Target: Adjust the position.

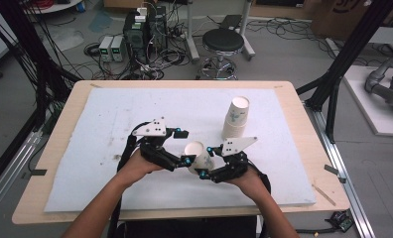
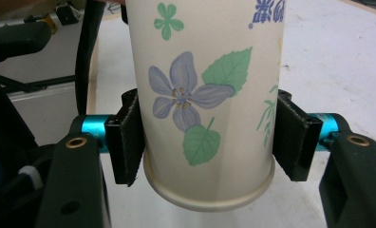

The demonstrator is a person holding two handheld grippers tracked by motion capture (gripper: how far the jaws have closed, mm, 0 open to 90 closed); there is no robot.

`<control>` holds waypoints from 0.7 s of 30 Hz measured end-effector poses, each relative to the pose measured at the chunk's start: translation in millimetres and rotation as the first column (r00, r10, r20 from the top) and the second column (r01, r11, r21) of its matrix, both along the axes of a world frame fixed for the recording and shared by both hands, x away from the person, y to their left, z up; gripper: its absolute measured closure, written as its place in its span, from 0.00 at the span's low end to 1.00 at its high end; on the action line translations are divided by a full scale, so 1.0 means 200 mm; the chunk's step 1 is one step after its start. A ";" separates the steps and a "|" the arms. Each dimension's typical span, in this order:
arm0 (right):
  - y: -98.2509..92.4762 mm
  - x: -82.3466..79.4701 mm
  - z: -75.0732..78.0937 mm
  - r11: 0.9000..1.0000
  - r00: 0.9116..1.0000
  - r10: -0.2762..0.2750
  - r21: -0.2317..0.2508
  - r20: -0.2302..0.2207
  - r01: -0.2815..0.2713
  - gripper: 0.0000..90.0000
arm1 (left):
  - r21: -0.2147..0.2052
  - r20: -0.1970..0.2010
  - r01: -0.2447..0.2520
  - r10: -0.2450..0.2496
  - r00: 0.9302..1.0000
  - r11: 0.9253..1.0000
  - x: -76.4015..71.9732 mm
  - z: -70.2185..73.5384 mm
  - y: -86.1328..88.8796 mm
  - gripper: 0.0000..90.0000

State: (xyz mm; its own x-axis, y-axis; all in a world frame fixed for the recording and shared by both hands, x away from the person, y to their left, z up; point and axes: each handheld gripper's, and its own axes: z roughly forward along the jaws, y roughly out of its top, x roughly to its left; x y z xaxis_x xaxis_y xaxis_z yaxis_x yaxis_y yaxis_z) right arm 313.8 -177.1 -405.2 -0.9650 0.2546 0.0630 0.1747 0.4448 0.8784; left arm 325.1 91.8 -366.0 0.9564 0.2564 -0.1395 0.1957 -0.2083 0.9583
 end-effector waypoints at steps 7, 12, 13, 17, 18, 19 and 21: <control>0.00 0.01 0.03 0.998 1.000 0.009 -0.066 0.014 -0.008 0.40 | 0.068 0.012 0.020 -0.021 1.000 0.997 0.00 0.03 0.02 0.14; 0.01 0.01 0.07 0.989 0.999 0.033 -0.148 0.039 -0.027 0.40 | 0.152 0.016 0.063 -0.066 0.998 0.986 -0.01 0.04 0.00 0.14; 0.01 0.02 0.08 0.985 0.999 0.041 -0.167 0.036 -0.034 0.40 | 0.165 0.015 0.070 -0.074 0.997 0.984 -0.01 0.04 0.00 0.14; 0.03 0.02 0.10 0.968 0.997 0.065 -0.244 0.033 -0.055 0.40 | 0.206 0.015 0.085 -0.090 0.996 0.975 -0.01 0.03 -0.02 0.14; 0.03 0.02 0.11 0.963 0.997 0.072 -0.264 0.032 -0.061 0.40 | 0.211 0.013 0.088 -0.092 0.996 0.973 -0.01 0.03 -0.03 0.14; 0.04 0.02 0.11 0.956 0.996 0.081 -0.284 0.032 -0.069 0.40 | 0.218 0.013 0.092 -0.097 0.995 0.972 -0.01 0.02 -0.03 0.14; 0.05 0.02 0.12 0.945 0.995 0.095 -0.316 0.032 -0.081 0.40 | 0.237 0.015 0.096 -0.103 0.995 0.967 -0.01 0.03 -0.03 0.14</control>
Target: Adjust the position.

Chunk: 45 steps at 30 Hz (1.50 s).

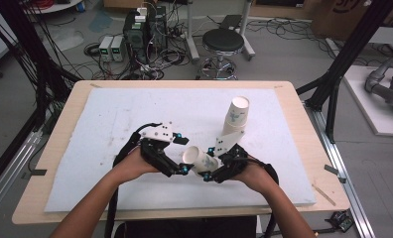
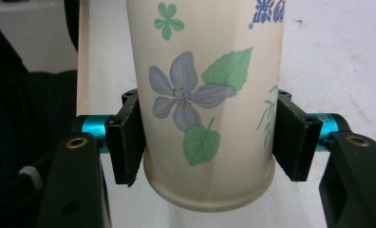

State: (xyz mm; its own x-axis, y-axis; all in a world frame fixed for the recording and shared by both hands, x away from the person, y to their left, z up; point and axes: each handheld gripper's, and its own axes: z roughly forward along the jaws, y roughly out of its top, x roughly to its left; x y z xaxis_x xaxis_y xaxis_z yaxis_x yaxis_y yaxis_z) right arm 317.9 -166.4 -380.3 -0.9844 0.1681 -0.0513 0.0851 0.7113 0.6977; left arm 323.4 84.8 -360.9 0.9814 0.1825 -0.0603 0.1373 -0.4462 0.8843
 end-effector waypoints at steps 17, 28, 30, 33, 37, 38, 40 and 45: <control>0.11 -0.01 0.05 0.977 0.997 0.073 -0.198 -0.003 -0.072 0.41 | 0.109 -0.026 0.060 -0.057 0.998 0.992 0.01 -0.03 -0.06 0.17; 0.13 -0.01 0.05 0.965 0.996 0.089 -0.248 -0.014 -0.090 0.41 | 0.122 -0.075 0.131 -0.122 0.990 0.984 0.02 -0.05 -0.08 0.35; 0.13 -0.01 0.05 0.963 0.996 0.088 -0.254 -0.022 -0.091 0.41 | 0.127 -0.082 0.140 -0.130 0.988 0.982 0.02 -0.05 -0.08 0.39; 0.13 -0.01 0.05 0.961 0.995 0.096 -0.259 -0.025 -0.100 0.41 | 0.130 -0.084 0.145 -0.135 0.987 0.981 0.02 -0.06 -0.08 0.40; 0.13 -0.01 0.05 0.962 0.996 0.081 -0.260 -0.023 -0.084 0.36 | 0.126 -0.077 0.136 -0.127 0.989 0.983 0.02 -0.05 -0.07 0.41; 0.12 -0.01 0.05 0.969 0.997 0.069 -0.236 -0.022 -0.072 0.32 | 0.116 -0.079 0.127 -0.118 0.990 0.985 0.02 -0.05 -0.07 0.41; 0.10 -0.01 0.06 0.980 0.999 0.045 -0.193 -0.004 -0.045 0.23 | 0.100 -0.075 0.119 -0.112 0.991 0.988 0.02 -0.04 -0.05 0.41; 0.01 0.00 0.07 0.997 1.000 -0.004 -0.076 -0.006 0.004 0.21 | 0.026 -0.077 0.085 -0.083 0.994 0.996 0.02 -0.04 0.01 0.41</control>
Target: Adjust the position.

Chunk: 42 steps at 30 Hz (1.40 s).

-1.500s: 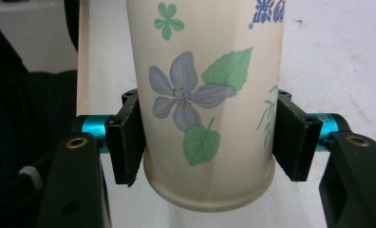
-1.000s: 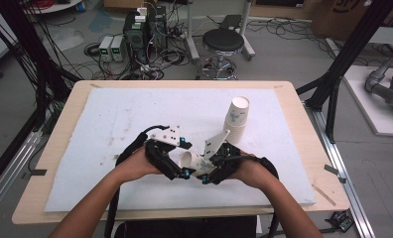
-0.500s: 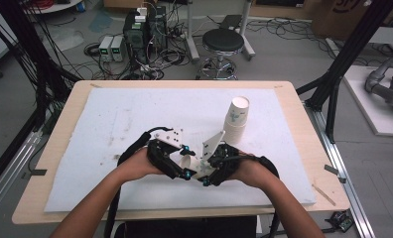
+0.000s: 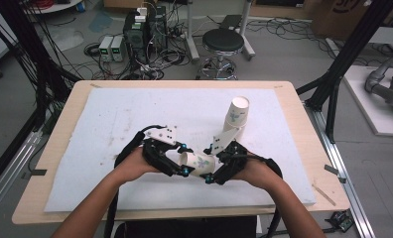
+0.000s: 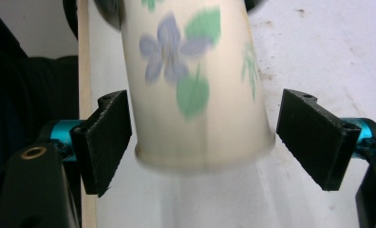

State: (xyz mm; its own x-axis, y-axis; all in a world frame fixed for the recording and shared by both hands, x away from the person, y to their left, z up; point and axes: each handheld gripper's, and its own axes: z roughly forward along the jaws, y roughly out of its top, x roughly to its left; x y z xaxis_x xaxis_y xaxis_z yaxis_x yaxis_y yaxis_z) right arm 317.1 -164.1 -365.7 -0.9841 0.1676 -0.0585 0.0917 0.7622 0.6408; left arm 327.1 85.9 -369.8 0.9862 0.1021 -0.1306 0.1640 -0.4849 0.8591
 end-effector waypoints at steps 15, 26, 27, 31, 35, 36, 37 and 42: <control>-0.21 -0.06 -0.09 0.927 0.988 -0.153 0.351 0.025 0.135 0.21 | -0.241 0.058 -0.125 0.143 0.988 0.962 -0.06 -0.06 0.14 0.41; -0.24 -0.07 -0.20 0.896 0.985 -0.170 0.417 0.001 0.154 0.22 | -0.307 0.079 -0.129 0.161 0.984 0.943 -0.09 -0.07 0.16 0.41; -0.24 -0.07 -0.20 0.894 0.986 -0.168 0.421 0.001 0.152 0.22 | -0.307 0.082 -0.125 0.157 0.984 0.943 -0.09 -0.07 0.15 0.41; -0.23 -0.07 -0.20 0.892 0.988 -0.152 0.431 -0.001 0.137 0.22 | -0.304 0.079 -0.103 0.133 0.988 0.947 -0.09 -0.07 0.13 0.41; -0.21 -0.08 -0.19 0.890 0.992 -0.124 0.441 -0.003 0.113 0.22 | -0.300 0.078 -0.074 0.102 0.992 0.951 -0.09 -0.08 0.11 0.41; -0.21 -0.08 -0.19 0.890 0.994 -0.108 0.445 -0.008 0.101 0.22 | -0.299 0.081 -0.061 0.089 0.993 0.952 -0.09 -0.08 0.10 0.41; -0.20 -0.08 -0.19 0.892 0.995 -0.101 0.443 -0.008 0.094 0.22 | -0.301 0.079 -0.055 0.083 0.993 0.952 -0.10 -0.08 0.10 0.41; -0.18 -0.07 -0.19 0.892 0.998 -0.059 0.448 -0.017 0.060 0.22 | -0.321 0.076 -0.018 0.045 0.996 0.947 -0.10 -0.09 0.08 0.41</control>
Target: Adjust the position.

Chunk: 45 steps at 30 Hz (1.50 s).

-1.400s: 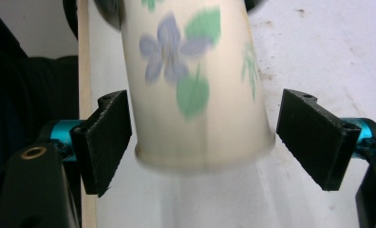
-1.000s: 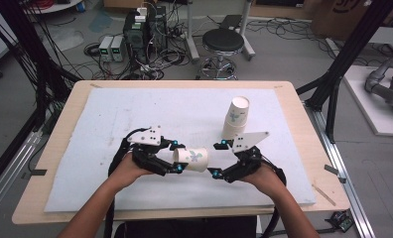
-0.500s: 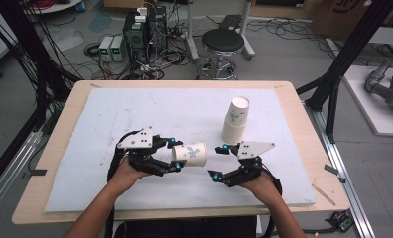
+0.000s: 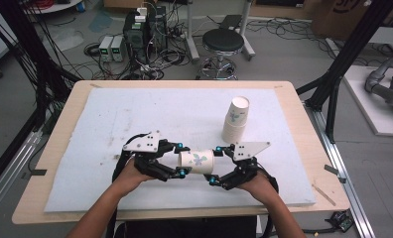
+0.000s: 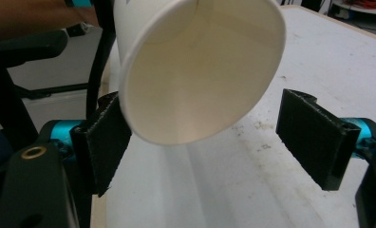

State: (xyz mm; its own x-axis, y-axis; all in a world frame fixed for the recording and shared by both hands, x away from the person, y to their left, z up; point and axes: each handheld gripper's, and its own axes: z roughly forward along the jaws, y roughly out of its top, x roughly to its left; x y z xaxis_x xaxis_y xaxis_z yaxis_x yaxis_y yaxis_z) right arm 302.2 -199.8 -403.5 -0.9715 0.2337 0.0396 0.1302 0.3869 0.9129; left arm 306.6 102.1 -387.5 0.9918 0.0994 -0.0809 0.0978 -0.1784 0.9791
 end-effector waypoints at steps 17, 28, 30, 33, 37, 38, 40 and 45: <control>-0.03 0.00 0.02 0.990 0.996 0.094 0.101 0.009 -0.094 0.38 | -0.078 -0.017 0.048 -0.050 0.999 0.996 0.01 -0.04 0.01 0.41; -0.03 0.01 0.03 0.993 0.996 0.088 0.075 -0.007 -0.087 0.40 | 0.000 -0.060 -0.035 0.035 0.998 0.999 0.01 -0.04 0.01 0.17; -0.03 0.01 0.04 0.995 0.997 0.079 0.064 -0.010 -0.078 0.40 | 0.021 -0.053 -0.042 0.044 0.998 0.999 0.01 -0.03 0.02 0.17; -0.04 0.02 0.05 0.998 0.998 0.064 0.030 -0.019 -0.063 0.40 | 0.067 -0.044 -0.061 0.064 0.997 0.996 0.02 0.00 0.03 0.17; -0.03 0.04 0.09 0.998 0.999 0.052 -0.031 -0.015 -0.052 0.40 | 0.116 -0.033 -0.079 0.083 0.996 0.990 0.03 0.03 0.04 0.17; -0.03 0.04 0.10 0.998 0.999 0.050 -0.037 -0.017 -0.051 0.40 | 0.122 -0.033 -0.080 0.085 0.996 0.989 0.03 0.04 0.04 0.17; -0.02 0.04 0.11 0.997 0.999 0.045 -0.058 -0.015 -0.046 0.40 | 0.130 -0.027 -0.080 0.084 0.996 0.988 0.03 0.05 0.04 0.17; -0.01 0.05 0.15 0.994 0.999 0.049 -0.093 -0.004 -0.049 0.40 | 0.163 -0.016 -0.078 0.082 0.996 0.983 0.04 0.07 0.04 0.17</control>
State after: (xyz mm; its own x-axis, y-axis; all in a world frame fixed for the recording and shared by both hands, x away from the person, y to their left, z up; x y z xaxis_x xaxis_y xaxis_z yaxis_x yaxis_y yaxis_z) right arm 313.2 -202.6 -372.8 -0.9819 0.1883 0.0213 0.1102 0.4764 0.8723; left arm 314.7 109.4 -373.6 0.9781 0.1922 -0.0799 0.1404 -0.3255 0.9351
